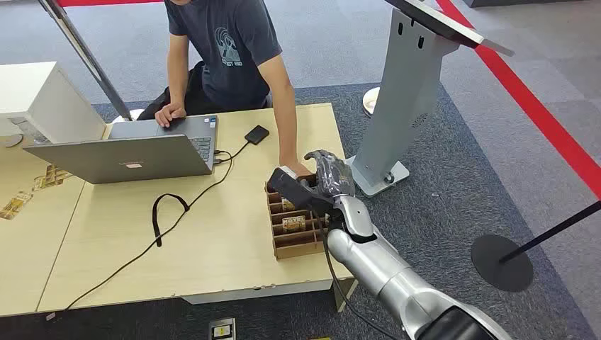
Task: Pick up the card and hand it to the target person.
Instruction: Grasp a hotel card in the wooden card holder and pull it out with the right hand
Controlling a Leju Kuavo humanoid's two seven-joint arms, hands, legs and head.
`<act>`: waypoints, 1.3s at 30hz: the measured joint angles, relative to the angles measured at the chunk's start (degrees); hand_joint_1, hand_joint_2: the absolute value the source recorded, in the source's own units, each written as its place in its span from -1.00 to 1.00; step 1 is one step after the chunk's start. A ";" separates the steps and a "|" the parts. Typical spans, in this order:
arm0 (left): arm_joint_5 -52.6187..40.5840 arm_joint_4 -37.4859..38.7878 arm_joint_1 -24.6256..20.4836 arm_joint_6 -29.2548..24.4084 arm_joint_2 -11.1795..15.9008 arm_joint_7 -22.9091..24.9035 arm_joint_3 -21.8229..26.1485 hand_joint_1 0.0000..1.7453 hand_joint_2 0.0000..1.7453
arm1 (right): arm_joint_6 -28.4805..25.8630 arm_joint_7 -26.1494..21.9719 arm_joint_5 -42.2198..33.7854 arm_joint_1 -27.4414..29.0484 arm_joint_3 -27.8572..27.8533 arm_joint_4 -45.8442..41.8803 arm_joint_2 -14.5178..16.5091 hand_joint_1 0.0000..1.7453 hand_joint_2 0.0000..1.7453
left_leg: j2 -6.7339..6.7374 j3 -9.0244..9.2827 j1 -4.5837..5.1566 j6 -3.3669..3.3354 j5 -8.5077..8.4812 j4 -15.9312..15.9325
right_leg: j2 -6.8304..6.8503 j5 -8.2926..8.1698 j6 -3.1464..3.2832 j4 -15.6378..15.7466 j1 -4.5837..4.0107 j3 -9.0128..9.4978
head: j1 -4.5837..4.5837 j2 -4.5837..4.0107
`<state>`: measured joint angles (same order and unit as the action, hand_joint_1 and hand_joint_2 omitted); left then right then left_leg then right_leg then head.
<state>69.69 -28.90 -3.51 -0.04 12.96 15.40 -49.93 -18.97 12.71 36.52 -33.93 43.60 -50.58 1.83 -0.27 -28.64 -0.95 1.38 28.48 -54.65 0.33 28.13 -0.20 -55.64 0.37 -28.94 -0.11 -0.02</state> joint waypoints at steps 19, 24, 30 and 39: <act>-7.28 8.05 -2.40 8.50 1.51 -3.13 -5.66 -1.00 -1.00 | 1.29 3.85 5.27 7.92 -8.13 -13.08 -7.87 -0.26 1.00 | 0.01 -0.01 0.01 -0.04 -0.02 -0.05 | 0.00 -0.09 -0.07 0.02 0.02 0.02 | 0.01 0.00; -7.53 8.98 -2.61 8.55 1.51 -2.97 -6.07 -1.00 -1.00 | 2.25 3.77 5.76 8.72 -9.53 -15.43 -8.42 -0.25 1.00 | 0.01 -0.01 0.01 -0.05 -0.04 -0.05 | 0.00 -0.11 -0.10 0.01 0.02 0.02 | 0.02 0.00; -7.53 9.53 -2.74 8.25 1.49 -2.36 -6.18 -1.00 -1.00 | 3.63 3.57 6.34 9.06 -10.64 -17.13 -8.67 -0.27 1.00 | 0.01 -0.02 0.02 -0.05 -0.04 -0.05 | 0.00 -0.12 -0.11 0.01 0.03 0.02 | 0.00 0.00; -7.72 9.80 -2.80 8.02 1.40 -2.13 -6.18 -1.00 -1.00 | 4.63 2.84 6.69 9.03 -11.06 -17.49 -8.65 -0.25 1.00 | 0.01 -0.02 0.02 -0.05 -0.05 -0.05 | 0.00 -0.12 -0.12 0.01 0.03 0.02 | 0.02 0.00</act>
<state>61.98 -19.09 -6.31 7.98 14.36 13.27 -56.11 -14.34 15.55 43.21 -24.90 32.54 -68.07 -6.82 -0.26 -28.66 -0.93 1.33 28.43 -54.70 0.32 28.01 -0.32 -55.63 0.40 -28.91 -0.09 -0.02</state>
